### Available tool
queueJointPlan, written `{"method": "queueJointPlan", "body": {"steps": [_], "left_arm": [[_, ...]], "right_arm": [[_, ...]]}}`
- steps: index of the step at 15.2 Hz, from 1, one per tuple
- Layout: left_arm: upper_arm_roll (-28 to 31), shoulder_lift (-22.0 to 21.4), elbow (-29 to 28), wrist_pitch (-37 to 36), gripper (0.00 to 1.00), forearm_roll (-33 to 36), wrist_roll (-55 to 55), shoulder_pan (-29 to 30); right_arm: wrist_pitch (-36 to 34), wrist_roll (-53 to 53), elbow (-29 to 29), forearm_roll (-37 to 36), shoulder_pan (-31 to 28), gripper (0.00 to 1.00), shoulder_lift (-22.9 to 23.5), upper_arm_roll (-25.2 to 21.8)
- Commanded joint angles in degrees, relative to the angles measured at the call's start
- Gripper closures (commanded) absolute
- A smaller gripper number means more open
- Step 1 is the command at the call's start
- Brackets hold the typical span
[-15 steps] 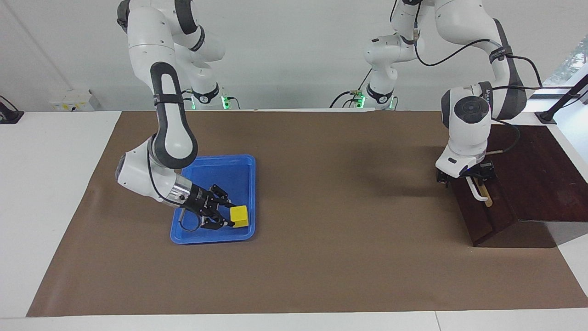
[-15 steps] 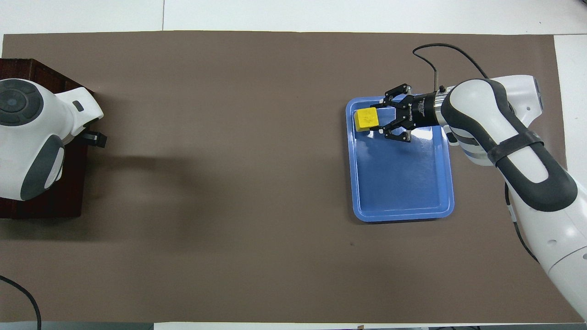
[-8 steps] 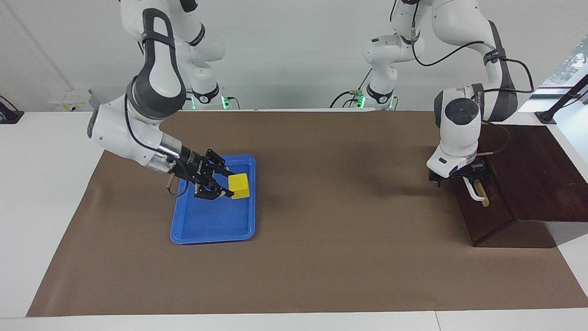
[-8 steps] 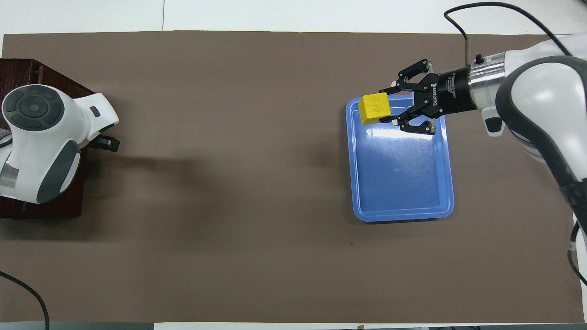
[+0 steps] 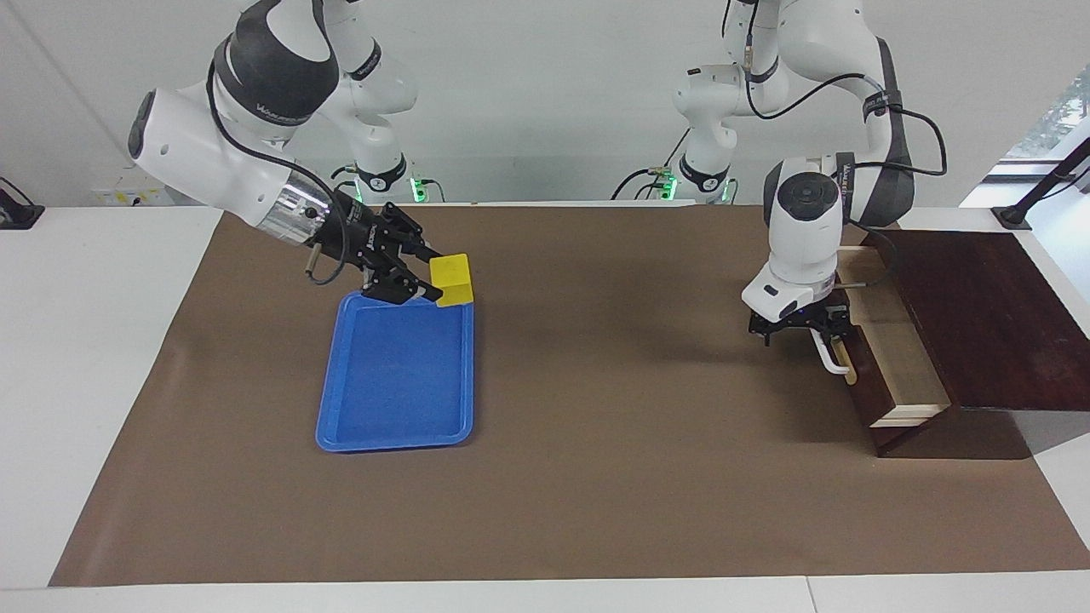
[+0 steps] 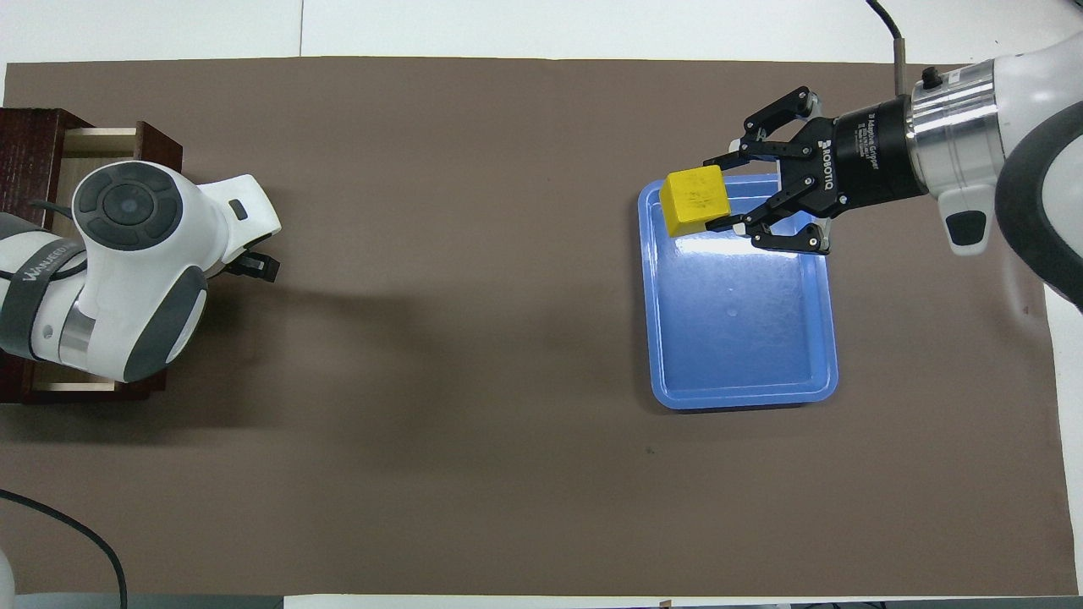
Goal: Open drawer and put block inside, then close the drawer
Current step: 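Lift the block with the right gripper while the left gripper pulls the drawer open, then carry the block toward the left gripper while the left gripper reaches it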
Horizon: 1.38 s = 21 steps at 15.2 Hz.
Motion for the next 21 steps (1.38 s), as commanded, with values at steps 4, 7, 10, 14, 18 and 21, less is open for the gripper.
{"method": "queueJointPlan", "body": {"steps": [4, 7, 10, 14, 18, 21], "left_arm": [[0.5, -1.0, -0.7, 0.4, 0.0, -3.2, -0.6, -3.2], [0.6, -0.7, 0.5, -1.6, 0.0, -3.3, -0.4, -3.8], [0.5, 0.0, 6.8, -8.5, 0.0, -4.0, -0.3, -4.7], [0.7, -0.9, 16.8, -18.6, 0.0, -15.7, -1.0, -4.8], [-0.4, -2.4, 23.1, -25.4, 0.0, -21.9, -14.4, -5.2], [-2.7, -1.7, 28.0, -28.2, 0.0, -24.6, -37.3, -7.4]], "right_arm": [[-0.8, 1.8, 0.6, -1.3, 0.8, 1.0, -0.4, 0.2], [-0.8, 1.8, 0.6, -1.3, 0.8, 1.0, -0.4, 0.2], [-0.8, 1.8, 0.6, -1.5, 0.8, 1.0, -0.4, 0.2], [-0.8, 1.8, 0.6, -1.5, 0.8, 1.0, -0.4, 0.2], [-0.6, 2.0, 0.6, -1.5, 0.9, 1.0, -0.4, 0.2], [0.5, 4.1, 0.6, -1.5, 2.5, 1.0, -0.4, 0.2]]}}
